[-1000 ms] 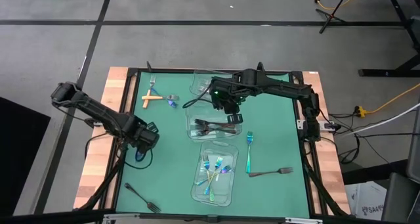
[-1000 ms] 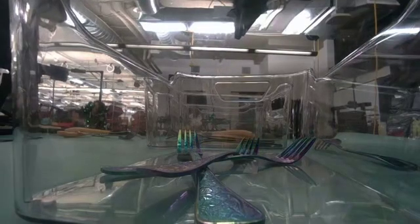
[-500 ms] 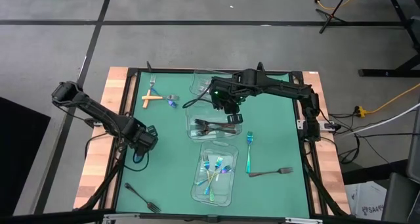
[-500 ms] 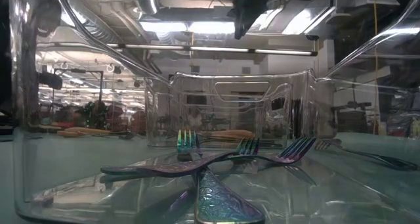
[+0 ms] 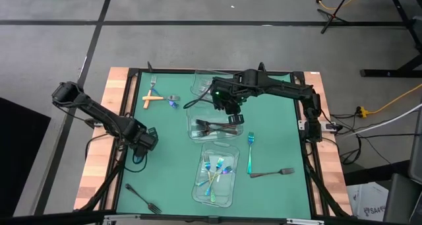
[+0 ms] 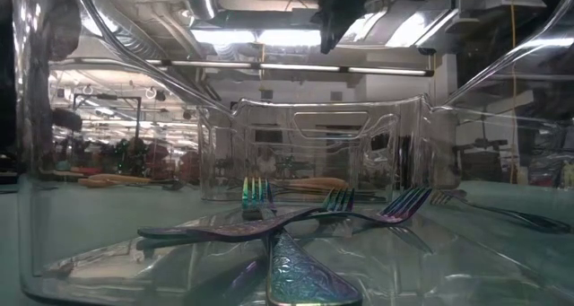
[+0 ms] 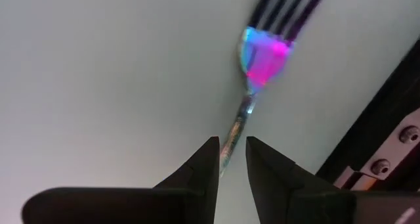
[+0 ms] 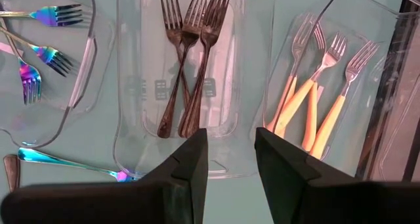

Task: Sort silverware by color (type)
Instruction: Put the blue fork into the bottom transparent bin

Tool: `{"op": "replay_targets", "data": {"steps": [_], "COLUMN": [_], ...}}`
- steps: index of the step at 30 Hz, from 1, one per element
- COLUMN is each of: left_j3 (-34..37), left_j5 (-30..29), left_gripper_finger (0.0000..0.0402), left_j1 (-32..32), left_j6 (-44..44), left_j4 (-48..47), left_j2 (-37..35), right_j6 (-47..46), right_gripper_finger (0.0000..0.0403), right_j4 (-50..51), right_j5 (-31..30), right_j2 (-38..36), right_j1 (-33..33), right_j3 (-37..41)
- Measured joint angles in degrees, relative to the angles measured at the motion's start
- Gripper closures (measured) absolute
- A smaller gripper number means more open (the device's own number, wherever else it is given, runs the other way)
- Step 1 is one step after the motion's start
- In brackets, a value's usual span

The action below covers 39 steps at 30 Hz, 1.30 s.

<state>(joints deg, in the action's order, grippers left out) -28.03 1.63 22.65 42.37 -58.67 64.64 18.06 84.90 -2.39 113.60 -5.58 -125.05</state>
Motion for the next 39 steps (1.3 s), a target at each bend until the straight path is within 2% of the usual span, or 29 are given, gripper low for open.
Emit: {"op": "replay_targets", "data": {"steps": [4, 15, 23, 30, 36, 39], "left_j3": [0.7, 4.0, 2.8, 2.7, 1.9, 0.8], "left_j5": [1.0, 2.2, 1.7, 0.0, -0.6, -1.3], "left_gripper_finger": [0.0331, 0.0331, 0.0340, 0.0391, 0.0389, 0.0391], "left_j1": [0.0, 0.0, 0.0, 0.0, 0.0, 0.0], "left_j6": [2.6, 1.7, 1.7, 1.8, 1.2, -5.5], "left_j4": [0.5, 6.8, 6.5, 6.7, 7.2, 11.9], "left_j2": [0.0, -0.3, 0.0, 0.0, 0.1, 0.0], "right_j6": [0.0, 0.2, 0.2, -1.5, -6.3, -8.0], "right_gripper_finger": [0.0288, 0.0288, 0.0288, 0.0288, 0.0288, 0.0288], "right_j4": [0.0, 0.0, 0.2, 4.5, 5.1, 5.1], "right_j5": [0.0, 0.0, 0.0, -1.4, -1.9, -2.1], "right_j2": [0.0, 0.0, 0.0, -2.8, -7.5, -10.7], "right_j1": [0.0, 0.0, 0.3, 5.5, 9.9, 12.0], "right_j3": [0.0, 0.0, 0.0, 0.0, 0.0, 0.8]}}
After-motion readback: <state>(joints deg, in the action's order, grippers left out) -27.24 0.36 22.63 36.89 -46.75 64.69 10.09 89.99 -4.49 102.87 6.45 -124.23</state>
